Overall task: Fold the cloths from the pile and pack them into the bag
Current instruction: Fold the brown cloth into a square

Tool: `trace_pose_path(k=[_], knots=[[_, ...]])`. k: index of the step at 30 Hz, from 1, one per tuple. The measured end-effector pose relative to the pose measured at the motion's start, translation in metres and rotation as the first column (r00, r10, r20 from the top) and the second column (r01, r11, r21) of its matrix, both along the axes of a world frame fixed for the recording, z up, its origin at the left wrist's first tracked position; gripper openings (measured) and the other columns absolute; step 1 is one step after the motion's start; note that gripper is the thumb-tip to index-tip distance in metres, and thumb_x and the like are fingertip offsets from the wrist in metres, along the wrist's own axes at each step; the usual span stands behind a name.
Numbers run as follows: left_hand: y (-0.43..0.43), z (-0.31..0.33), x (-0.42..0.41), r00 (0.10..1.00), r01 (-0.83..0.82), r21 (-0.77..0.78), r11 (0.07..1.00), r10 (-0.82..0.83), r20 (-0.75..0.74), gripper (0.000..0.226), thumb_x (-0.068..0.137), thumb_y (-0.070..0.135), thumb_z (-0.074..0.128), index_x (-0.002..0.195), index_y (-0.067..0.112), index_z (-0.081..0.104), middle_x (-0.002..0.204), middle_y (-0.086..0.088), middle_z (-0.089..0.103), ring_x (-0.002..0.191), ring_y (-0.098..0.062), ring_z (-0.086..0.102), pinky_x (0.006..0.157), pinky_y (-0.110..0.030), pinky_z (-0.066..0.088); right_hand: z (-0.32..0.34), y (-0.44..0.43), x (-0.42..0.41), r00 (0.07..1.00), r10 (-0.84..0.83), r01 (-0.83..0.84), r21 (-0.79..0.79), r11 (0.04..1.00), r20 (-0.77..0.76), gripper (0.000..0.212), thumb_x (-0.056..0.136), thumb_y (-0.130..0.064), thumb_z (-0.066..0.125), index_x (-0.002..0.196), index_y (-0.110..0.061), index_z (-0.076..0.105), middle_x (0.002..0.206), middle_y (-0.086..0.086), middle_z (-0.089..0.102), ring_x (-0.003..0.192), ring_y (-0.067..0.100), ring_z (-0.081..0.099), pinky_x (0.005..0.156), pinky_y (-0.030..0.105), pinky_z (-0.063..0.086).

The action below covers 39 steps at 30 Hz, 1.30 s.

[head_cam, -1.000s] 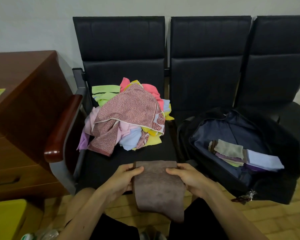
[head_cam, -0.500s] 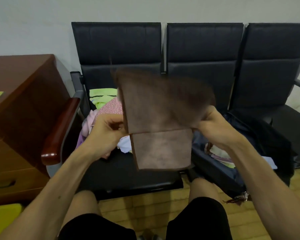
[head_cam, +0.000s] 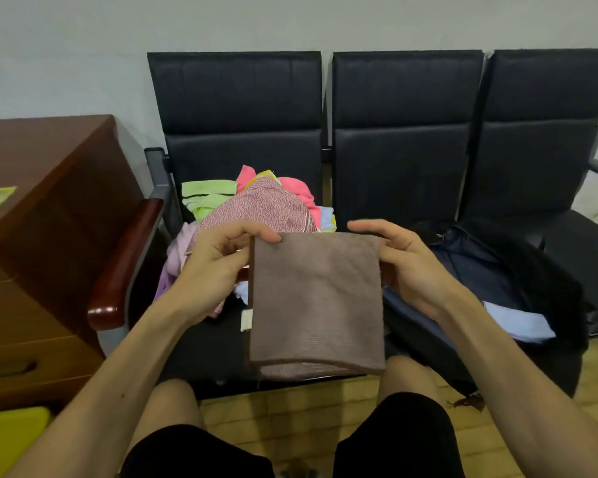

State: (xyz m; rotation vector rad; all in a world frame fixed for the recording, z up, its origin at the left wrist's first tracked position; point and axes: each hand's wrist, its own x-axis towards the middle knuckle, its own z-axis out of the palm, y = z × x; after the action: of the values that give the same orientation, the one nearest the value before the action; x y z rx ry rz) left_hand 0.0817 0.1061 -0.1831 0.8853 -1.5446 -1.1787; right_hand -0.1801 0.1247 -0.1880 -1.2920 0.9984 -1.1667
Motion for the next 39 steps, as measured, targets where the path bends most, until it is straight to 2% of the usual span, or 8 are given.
trace_pose_path(k=[10,16,19,22,25,29,32,39], knots=[[0.006,-0.005,-0.008,0.999,-0.035,0.038,0.999,0.036,-0.028,0.041,0.097,0.001,0.052,0.084,0.035,0.071,0.092,-0.024,0.06,0.079,-0.025,0.062,0.058,-0.03,0.051,-0.027,0.007,0.015,0.989,0.021,-0.063,0.291,0.955,0.145,0.034,0.106,-0.031,0.035,0.104,-0.019,0.067,0.088,-0.005,0.076,0.085,0.012,0.07,0.067,0.022,0.057],[0.006,-0.018,-0.005,0.995,-0.096,0.086,0.992,0.095,0.011,0.037,0.099,0.001,0.052,0.087,0.031,0.069,0.09,0.004,0.069,0.084,-0.017,0.066,0.058,-0.031,0.055,-0.039,0.012,0.022,0.935,0.036,-0.188,0.407,0.894,0.353,0.075,0.081,-0.07,0.032,0.114,-0.016,0.071,0.11,0.004,0.074,0.1,0.018,0.071,0.082,0.031,0.056],[0.004,-0.024,-0.005,0.99,-0.134,0.099,0.986,0.129,0.052,0.038,0.1,0.002,0.052,0.093,0.035,0.069,0.095,-0.001,0.069,0.086,-0.021,0.067,0.061,-0.036,0.055,-0.05,0.015,0.03,0.984,0.079,-0.128,0.336,0.933,0.157,0.036,0.083,-0.041,0.059,0.113,-0.022,0.062,0.099,-0.008,0.076,0.091,0.008,0.072,0.071,0.023,0.058],[0.002,-0.034,-0.008,0.985,-0.173,0.23,0.958,0.17,0.032,0.032,0.102,0.01,0.049,0.118,0.034,0.062,0.096,-0.009,0.07,0.088,-0.02,0.068,0.072,-0.037,0.055,-0.056,0.015,0.034,0.999,0.033,-0.029,0.272,0.962,-0.013,0.046,0.075,-0.022,0.077,0.118,-0.019,0.062,0.111,-0.002,0.073,0.101,0.013,0.071,0.079,0.027,0.058],[0.001,-0.044,-0.008,0.948,0.006,0.627,0.779,0.194,-0.251,0.023,0.096,0.029,0.054,0.108,0.023,0.072,0.093,-0.003,0.064,0.083,-0.017,0.063,0.076,-0.036,0.049,-0.055,0.015,0.033,0.999,-0.029,0.015,0.272,0.962,0.045,0.055,0.07,-0.025,0.078,0.122,-0.016,0.062,0.116,0.002,0.072,0.105,0.018,0.07,0.084,0.033,0.057],[0.008,-0.06,-0.003,0.877,0.267,0.726,0.634,0.153,-0.456,0.057,0.089,0.062,0.051,0.104,0.015,0.079,0.103,-0.004,0.071,0.1,-0.024,0.066,0.086,-0.041,0.052,-0.051,0.017,0.032,0.991,-0.043,0.005,0.289,0.957,0.125,0.042,0.081,-0.014,0.073,0.121,-0.013,0.062,0.111,0.003,0.074,0.1,0.019,0.072,0.074,0.026,0.058],[0.017,-0.067,-0.011,0.94,0.245,0.717,0.653,0.02,-0.34,0.048,0.074,0.044,0.078,0.109,0.011,0.075,0.107,-0.009,0.075,0.096,-0.023,0.073,0.075,-0.037,0.062,-0.051,0.017,0.032,0.992,-0.065,0.032,0.288,0.957,0.108,0.041,0.083,-0.013,0.072,0.122,-0.012,0.061,0.112,0.005,0.074,0.1,0.02,0.072,0.074,0.026,0.058],[0.016,-0.081,-0.016,0.994,0.099,0.627,0.773,-0.1,-0.034,0.029,0.088,0.008,0.067,0.117,0.003,0.066,0.11,-0.01,0.075,0.101,-0.023,0.072,0.08,-0.031,0.059,-0.064,0.024,0.022,0.985,0.061,0.01,0.402,0.916,-0.163,0.055,0.08,-0.039,0.074,0.13,-0.028,0.052,0.117,-0.006,0.069,0.099,0.009,0.07,0.074,0.03,0.06]])
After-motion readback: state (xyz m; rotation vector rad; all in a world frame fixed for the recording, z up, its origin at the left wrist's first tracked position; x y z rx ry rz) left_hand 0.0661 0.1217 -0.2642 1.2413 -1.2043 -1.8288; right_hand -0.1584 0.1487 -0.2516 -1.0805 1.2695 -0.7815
